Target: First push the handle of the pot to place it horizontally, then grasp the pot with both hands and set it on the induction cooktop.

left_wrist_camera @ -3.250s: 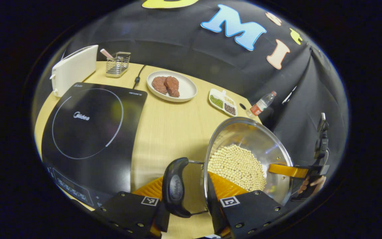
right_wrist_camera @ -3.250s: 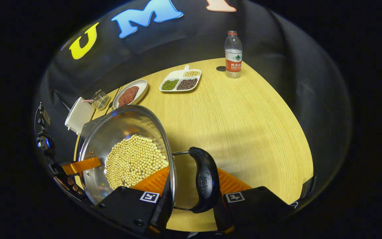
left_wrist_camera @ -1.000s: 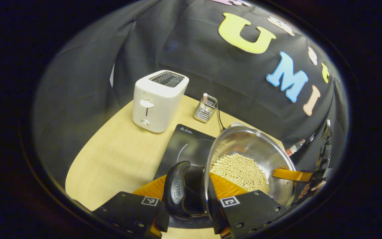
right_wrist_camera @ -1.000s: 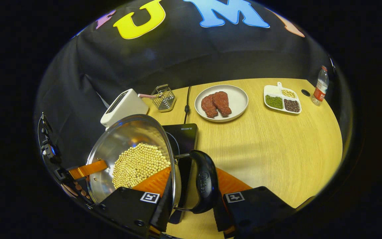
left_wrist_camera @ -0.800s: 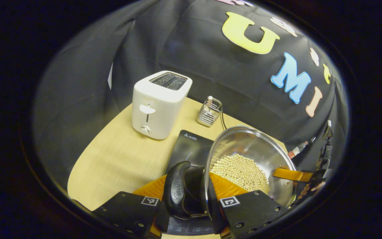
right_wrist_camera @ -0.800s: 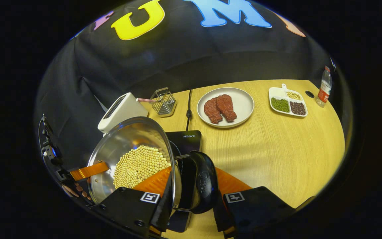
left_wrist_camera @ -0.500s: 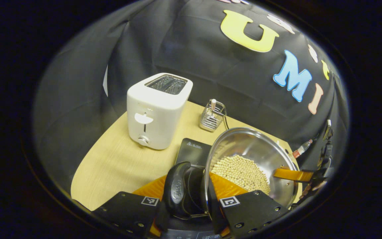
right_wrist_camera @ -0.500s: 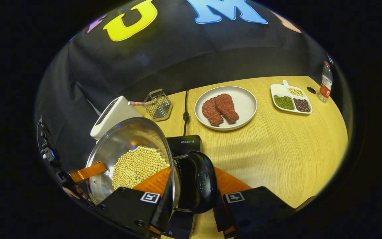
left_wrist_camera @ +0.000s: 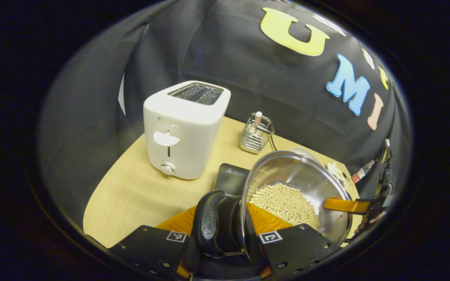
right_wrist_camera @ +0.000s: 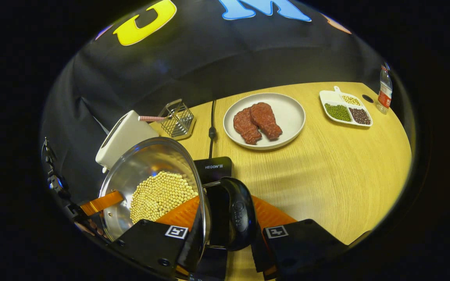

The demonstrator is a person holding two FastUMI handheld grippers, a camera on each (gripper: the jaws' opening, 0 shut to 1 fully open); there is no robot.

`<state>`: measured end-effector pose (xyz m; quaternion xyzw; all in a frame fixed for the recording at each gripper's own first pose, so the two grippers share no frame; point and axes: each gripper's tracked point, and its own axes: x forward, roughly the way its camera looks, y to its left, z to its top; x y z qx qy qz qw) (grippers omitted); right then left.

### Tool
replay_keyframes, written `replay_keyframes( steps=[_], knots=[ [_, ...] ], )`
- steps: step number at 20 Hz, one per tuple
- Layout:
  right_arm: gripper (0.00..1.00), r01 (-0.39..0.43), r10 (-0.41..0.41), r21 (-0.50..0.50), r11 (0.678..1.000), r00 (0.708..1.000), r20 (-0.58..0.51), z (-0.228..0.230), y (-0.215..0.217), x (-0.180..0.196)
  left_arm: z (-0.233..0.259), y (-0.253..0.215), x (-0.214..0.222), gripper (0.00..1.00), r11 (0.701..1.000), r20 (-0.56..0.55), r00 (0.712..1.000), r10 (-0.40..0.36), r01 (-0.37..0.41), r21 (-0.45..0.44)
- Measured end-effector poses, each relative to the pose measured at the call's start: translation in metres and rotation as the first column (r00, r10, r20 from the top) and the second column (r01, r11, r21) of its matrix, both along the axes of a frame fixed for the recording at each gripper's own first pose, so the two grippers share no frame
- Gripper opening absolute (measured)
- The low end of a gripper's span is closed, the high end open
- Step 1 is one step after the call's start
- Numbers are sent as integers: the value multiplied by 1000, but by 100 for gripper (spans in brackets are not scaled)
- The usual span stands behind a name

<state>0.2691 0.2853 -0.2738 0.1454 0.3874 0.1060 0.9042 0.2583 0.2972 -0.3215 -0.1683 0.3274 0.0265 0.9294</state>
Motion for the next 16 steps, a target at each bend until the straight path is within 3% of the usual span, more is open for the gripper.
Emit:
replay_keyframes(
  steps=[1,3,7,9,10,11,12,13,14,15,16],
  knots=[
    [54,7,-7,0,1000,999,31,5,1,2,0,2,-5,51,1000,7,1000,4,-4,-19],
    [60,-4,5,-20,1000,999,38,0,2,1,-1,3,-2,55,1000,25,1000,7,-6,-28],
    [58,3,-2,-17,1000,1000,30,1,2,0,-3,1,-3,53,1000,15,1000,3,-3,-31],
    [59,30,-30,8,1000,1000,-4,1,6,-3,-6,2,-8,58,1000,-14,1000,1,-2,-24],
    [55,39,-38,13,999,999,-12,3,4,-4,-8,3,-6,57,1000,-18,1000,3,-3,-13],
    [63,38,-37,13,999,999,-18,1,5,-5,-8,3,-7,57,1000,-26,1000,5,-5,-6],
    [56,29,-29,12,999,999,-23,2,5,-8,-9,2,-8,59,1000,-40,999,5,-4,7],
    [68,16,-16,9,1000,1000,-26,3,4,-12,-9,3,-9,60,1000,-52,999,4,-3,27],
    [72,2,-2,0,1000,1000,-24,5,0,-15,-7,5,-10,68,999,-59,998,9,-6,53],
    [83,-13,12,-13,1000,1000,-22,4,-4,-18,-6,10,-12,61,996,-70,997,15,-8,87],
    [100,-19,18,-33,999,1000,-20,8,-13,-23,0,15,-17,64,992,-72,997,29,-20,124]
  ],
)
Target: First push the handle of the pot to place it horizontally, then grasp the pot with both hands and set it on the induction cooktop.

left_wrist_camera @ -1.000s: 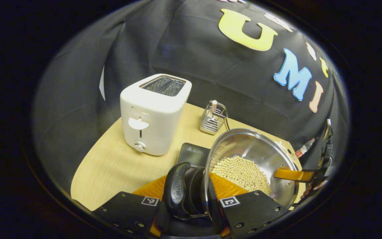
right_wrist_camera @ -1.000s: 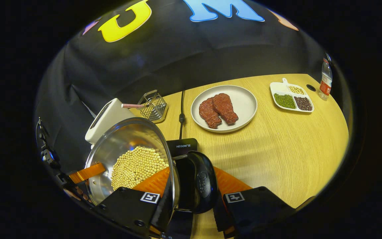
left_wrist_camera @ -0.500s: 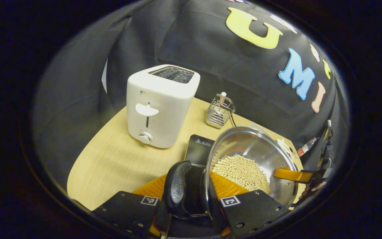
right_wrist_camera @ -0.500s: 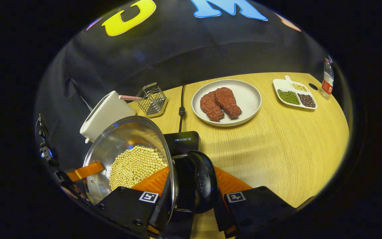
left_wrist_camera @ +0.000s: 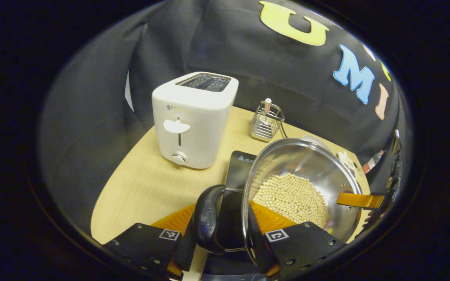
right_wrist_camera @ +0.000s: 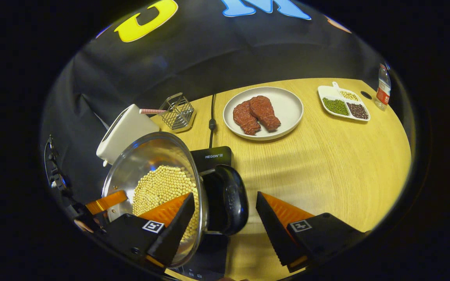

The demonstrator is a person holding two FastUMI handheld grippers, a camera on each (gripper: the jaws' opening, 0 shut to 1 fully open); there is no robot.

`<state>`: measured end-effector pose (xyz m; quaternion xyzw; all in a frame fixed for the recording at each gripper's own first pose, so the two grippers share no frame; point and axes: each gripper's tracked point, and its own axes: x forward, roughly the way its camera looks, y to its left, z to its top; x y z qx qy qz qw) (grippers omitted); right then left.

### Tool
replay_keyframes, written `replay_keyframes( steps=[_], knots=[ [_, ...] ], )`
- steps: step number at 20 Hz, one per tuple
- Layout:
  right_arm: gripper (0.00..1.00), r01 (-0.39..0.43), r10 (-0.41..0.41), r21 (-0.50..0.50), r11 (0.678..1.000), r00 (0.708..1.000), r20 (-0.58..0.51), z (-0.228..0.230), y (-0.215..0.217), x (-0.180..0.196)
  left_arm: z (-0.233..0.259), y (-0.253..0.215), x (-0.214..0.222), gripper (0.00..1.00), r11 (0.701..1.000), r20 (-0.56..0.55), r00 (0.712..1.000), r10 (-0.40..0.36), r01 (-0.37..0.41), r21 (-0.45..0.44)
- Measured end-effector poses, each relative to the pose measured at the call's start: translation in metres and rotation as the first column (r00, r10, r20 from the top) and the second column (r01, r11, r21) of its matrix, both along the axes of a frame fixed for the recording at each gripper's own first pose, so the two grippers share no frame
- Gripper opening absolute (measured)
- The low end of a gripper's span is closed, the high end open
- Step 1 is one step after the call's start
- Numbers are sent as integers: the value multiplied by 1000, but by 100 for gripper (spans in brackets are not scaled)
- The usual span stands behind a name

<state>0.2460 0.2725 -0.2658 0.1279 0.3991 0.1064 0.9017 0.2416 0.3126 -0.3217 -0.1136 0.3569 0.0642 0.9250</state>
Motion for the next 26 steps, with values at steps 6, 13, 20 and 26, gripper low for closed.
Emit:
replay_keyframes(
  steps=[6,13,20,26],
  knots=[
    [100,-3,6,-27,1000,994,110,35,-20,-15,41,8,-19,86,995,33,999,18,-21,98],
    [98,39,-12,-91,995,959,283,83,-65,-30,131,-24,-31,86,976,205,978,44,-86,202],
    [98,176,-91,-101,979,828,554,170,-140,-56,214,-105,-45,86,984,408,913,-9,-65,167],
    [98,308,-154,-88,947,679,718,236,-216,-107,280,-167,-73,86,982,567,823,-20,-90,166]
  ],
)
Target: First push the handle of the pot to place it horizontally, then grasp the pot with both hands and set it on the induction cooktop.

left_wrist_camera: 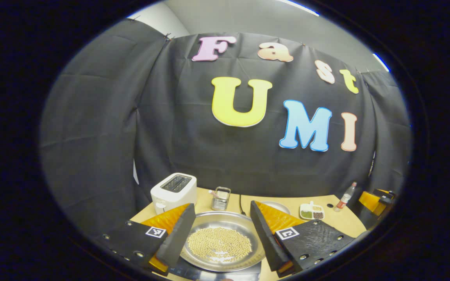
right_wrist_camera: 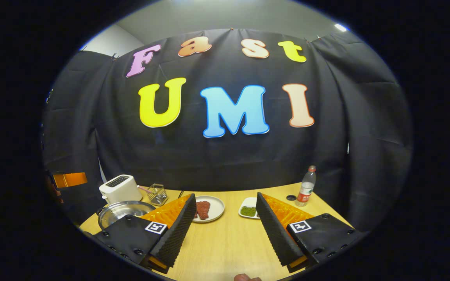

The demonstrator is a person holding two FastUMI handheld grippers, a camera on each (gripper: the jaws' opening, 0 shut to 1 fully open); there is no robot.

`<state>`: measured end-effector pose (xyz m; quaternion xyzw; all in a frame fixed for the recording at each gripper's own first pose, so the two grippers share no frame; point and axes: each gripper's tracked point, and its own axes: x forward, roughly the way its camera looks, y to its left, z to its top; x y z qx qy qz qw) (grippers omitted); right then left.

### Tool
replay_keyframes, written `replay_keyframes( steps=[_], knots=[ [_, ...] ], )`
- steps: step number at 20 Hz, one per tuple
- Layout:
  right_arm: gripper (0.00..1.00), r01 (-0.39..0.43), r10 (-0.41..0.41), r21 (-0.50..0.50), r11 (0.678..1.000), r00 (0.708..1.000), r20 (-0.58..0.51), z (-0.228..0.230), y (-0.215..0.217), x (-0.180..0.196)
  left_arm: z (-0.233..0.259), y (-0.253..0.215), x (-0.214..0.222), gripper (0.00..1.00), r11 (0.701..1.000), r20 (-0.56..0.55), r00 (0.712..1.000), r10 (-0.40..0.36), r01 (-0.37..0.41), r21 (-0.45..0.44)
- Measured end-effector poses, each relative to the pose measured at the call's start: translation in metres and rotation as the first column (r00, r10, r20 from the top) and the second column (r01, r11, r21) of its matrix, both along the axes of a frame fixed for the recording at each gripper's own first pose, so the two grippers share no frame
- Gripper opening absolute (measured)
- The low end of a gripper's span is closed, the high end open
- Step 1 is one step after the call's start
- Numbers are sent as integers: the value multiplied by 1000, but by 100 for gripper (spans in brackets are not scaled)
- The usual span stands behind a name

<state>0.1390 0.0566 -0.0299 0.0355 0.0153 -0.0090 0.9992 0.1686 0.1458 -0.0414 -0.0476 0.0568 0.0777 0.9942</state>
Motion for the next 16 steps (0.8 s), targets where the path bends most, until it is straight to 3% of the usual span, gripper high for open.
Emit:
replay_keyframes(
  steps=[3,7,9,10,11,13,14,15,16],
  knots=[
    [98,52,-52,3,999,998,34,14,-45,-19,17,-40,-21,90,1000,36,999,-10,10,6],
    [98,88,-86,-49,995,995,46,20,-107,-43,20,-96,-40,86,1000,35,999,-25,26,-11],
    [98,109,-107,-48,993,993,45,17,-139,-51,23,-115,-52,86,1000,47,999,3,-2,-16],
    [93,124,-122,-49,991,991,51,15,-157,-54,24,-124,-56,79,1000,71,997,20,-20,-1],
    [93,135,-133,-46,990,990,44,11,-172,-57,26,-134,-59,79,999,84,996,32,-33,10],
    [98,119,-118,-46,992,993,23,6,-190,-62,19,-163,-73,79,999,69,997,42,-43,12],
    [98,117,-116,-56,992,993,22,5,-201,-64,17,-174,-79,86,999,67,996,53,-53,8],
    [98,110,-108,-71,991,994,37,8,-212,-66,18,-189,-86,79,998,74,995,63,-63,7],
    [98,98,-94,-77,992,994,48,11,-217,-68,19,-200,-92,79,997,78,994,71,-72,8]
  ],
)
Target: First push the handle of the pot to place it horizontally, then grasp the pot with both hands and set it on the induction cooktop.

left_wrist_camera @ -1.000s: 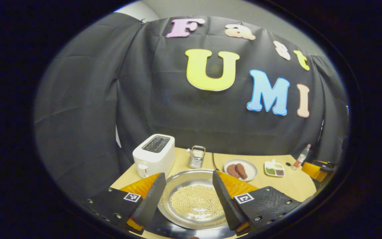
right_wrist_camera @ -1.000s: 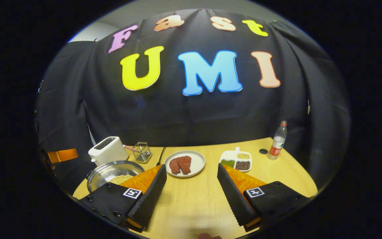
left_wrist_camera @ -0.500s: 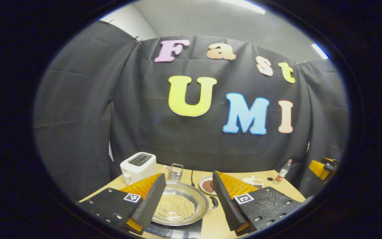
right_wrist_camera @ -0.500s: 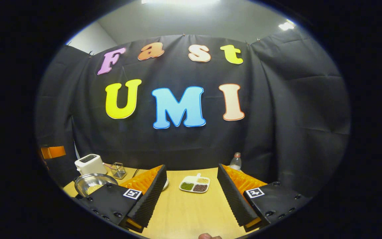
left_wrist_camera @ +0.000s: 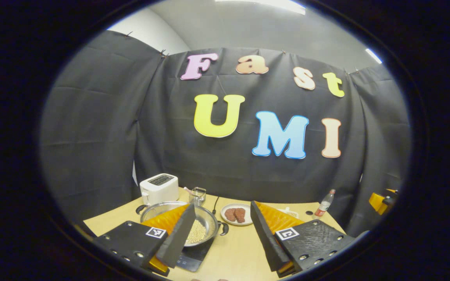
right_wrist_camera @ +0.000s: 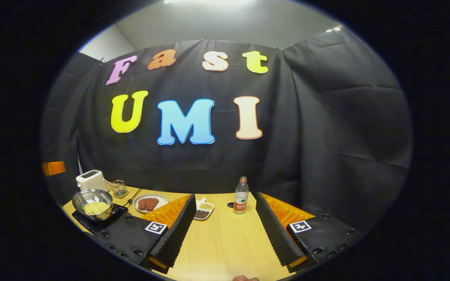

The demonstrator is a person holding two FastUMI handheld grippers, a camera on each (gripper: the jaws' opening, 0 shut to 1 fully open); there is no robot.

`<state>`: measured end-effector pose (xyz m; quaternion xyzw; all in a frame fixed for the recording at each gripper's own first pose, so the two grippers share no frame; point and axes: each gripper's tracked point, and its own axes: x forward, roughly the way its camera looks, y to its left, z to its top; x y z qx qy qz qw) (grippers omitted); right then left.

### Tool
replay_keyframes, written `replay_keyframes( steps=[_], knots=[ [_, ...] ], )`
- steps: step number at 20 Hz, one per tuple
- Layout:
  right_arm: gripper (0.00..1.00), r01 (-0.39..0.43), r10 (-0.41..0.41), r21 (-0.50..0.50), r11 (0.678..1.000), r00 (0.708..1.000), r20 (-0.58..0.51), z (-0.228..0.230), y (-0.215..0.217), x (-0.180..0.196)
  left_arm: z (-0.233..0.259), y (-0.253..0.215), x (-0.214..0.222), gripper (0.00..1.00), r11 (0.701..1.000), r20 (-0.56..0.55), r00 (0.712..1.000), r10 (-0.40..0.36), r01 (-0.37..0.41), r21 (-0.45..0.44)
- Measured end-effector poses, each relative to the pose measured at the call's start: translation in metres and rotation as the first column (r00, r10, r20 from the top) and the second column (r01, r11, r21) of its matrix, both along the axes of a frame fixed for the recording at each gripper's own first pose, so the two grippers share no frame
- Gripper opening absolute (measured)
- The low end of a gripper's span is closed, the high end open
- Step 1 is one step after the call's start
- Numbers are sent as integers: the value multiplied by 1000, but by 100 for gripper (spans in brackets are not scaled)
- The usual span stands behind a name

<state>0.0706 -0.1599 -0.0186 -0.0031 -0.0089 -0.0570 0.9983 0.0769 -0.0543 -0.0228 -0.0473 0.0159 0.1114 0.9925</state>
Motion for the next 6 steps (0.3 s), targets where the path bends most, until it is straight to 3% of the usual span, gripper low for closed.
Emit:
replay_keyframes(
  steps=[2,3,4,6],
  knots=[
    [98,-49,49,0,999,999,15,2,-1,-6,1,-21,-16,79,1000,14,1000,27,-27,9],
    [98,-76,76,-3,997,997,14,0,-2,-10,4,-31,-23,86,999,29,999,41,-41,12],
    [98,-94,94,-13,995,995,13,-3,-5,-12,5,-40,-31,79,998,38,998,57,-58,14],
    [98,-119,119,-34,992,993,-3,-9,-9,-19,5,-54,-48,79,996,47,996,82,-84,21]
  ],
)
